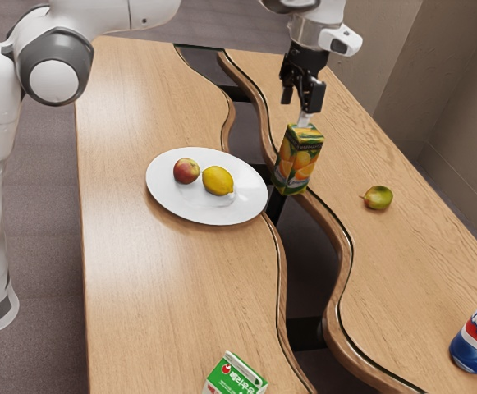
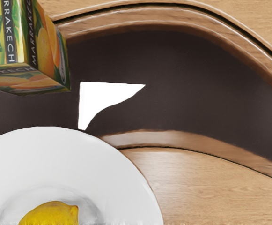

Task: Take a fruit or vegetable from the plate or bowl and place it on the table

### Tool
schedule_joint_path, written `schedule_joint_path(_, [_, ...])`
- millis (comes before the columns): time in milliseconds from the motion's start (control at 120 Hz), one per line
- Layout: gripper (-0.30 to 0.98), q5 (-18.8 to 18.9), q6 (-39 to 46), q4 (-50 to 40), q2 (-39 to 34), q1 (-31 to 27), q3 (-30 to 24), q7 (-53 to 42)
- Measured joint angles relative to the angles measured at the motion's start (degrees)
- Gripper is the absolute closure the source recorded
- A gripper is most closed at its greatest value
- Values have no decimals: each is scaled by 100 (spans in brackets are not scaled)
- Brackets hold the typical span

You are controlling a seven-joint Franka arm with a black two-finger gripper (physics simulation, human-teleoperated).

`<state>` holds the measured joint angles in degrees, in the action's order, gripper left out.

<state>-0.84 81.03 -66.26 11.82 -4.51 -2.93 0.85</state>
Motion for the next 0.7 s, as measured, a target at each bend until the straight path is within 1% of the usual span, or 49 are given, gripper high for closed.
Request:
schedule_joint_path(150, [0, 42, -47, 14, 10, 3, 5, 20])
schedule_joint_path(250, [0, 19, -351, 911, -243, -15, 29, 29])
schedule_joint_path(308, [0, 21, -543, 1064, -295, -16, 33, 29])
schedule_joint_path(350, [0, 31, -652, 1014, -278, 8, 96, -19])
schedule_joint_path(383, [0, 62, -720, 805, -273, 6, 248, -211])
schedule_joint_path(417, [0, 196, -735, 408, -374, -44, 346, -421])
schedule_joint_path(475, [0, 434, -283, -1606, -1556, -24, 544, -840])
schedule_joint_path(500, [0, 472, -98, -2111, -1789, -25, 634, -1050])
schedule_joint_path(542, [0, 525, 165, -2674, -2031, -86, 715, -1393])
schedule_joint_path(575, [0, 560, 362, -2989, -2177, -98, 743, -1669])
schedule_joint_path(617, [0, 595, 561, -3146, -2246, -82, 744, -2000])
schedule_joint_path(700, [0, 615, 976, -3294, -1923, -4, 531, -2654])
